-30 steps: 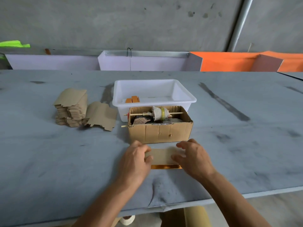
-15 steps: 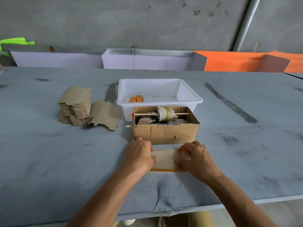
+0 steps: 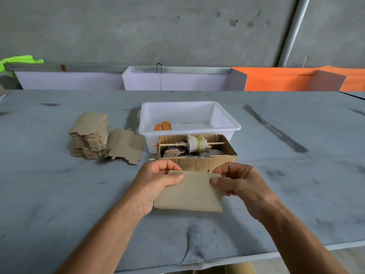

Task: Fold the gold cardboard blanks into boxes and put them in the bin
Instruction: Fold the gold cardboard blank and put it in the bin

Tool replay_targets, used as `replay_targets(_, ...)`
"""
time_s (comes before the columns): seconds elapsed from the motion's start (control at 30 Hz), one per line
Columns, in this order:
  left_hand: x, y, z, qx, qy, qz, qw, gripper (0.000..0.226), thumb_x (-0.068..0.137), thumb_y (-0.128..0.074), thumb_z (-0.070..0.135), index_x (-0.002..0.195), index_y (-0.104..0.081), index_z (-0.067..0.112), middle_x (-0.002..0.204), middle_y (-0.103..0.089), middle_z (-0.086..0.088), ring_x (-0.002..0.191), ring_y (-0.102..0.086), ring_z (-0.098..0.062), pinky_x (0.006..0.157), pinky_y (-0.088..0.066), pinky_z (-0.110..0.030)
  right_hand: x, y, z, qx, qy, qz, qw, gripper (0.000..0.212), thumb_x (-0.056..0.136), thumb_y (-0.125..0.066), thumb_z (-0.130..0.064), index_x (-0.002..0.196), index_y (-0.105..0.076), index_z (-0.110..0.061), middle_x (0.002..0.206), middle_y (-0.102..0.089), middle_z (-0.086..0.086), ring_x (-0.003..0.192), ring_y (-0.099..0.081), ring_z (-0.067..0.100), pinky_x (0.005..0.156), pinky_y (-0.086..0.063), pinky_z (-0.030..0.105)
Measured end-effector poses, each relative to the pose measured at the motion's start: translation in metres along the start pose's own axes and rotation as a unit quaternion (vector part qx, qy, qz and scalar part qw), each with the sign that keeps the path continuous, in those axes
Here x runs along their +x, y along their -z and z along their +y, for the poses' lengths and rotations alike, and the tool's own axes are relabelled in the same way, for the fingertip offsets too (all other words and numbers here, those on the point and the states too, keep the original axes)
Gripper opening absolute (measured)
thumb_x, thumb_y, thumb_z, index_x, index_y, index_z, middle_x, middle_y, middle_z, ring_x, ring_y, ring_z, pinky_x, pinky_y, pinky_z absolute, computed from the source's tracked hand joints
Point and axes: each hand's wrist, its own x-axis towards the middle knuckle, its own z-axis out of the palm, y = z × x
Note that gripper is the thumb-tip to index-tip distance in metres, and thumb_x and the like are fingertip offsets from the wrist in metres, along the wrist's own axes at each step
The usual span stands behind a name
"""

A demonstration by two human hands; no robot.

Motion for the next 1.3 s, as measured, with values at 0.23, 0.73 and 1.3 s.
replay_targets(0.23, 0.001, 0.002, 0.007, -0.025, 0.022, -0.032, 0.999, 0.026, 0.077, -0.066, -0.007, 0.066, -0.068, 0.016, 0.063, -0.067, -0.002, 0.052, -0.059, -0.009, 0.047, -0.046, -0.018, 0.003, -0.014, -0.004, 0.053, -0.04, -0.028, 0.997, 0.014, 0.082, -0.064, 0.001, 0.075, -0.064, -0.01, 0.074, -0.063, 0.009, 0.07, -0.054, 0.019, 0.063, -0.041, 0.028)
replay_targets(0.73, 0.003, 0.013, 0.019, 0.011, -0.016, -0.021, 1.0, 0.028, 0.076, -0.068, 0.0, 0.058, -0.07, 0.021, 0.06, -0.06, 0.002, 0.056, -0.051, -0.011, 0.052, -0.038, -0.023, 0.011, -0.032, -0.002, 0.118, 0.069, 0.004, 0.991, 0.019, 0.079, -0.061, 0.008, 0.073, -0.066, -0.01, 0.065, -0.063, -0.002, 0.062, -0.056, 0.007, 0.057, -0.046, 0.016)
replay_targets(1.3, 0.012, 0.014, 0.029, 0.187, -0.007, -0.04, 0.982, 0.01, 0.08, -0.073, 0.015, 0.072, -0.07, 0.02, 0.062, -0.065, 0.017, 0.063, -0.058, 0.009, 0.061, -0.043, -0.007, 0.01, -0.04, -0.002, 0.015, 0.144, 0.008, 0.989, 0.032, 0.084, -0.064, 0.002, 0.067, -0.07, -0.025, 0.072, -0.064, -0.015, 0.069, -0.055, -0.001, 0.059, -0.044, 0.012)
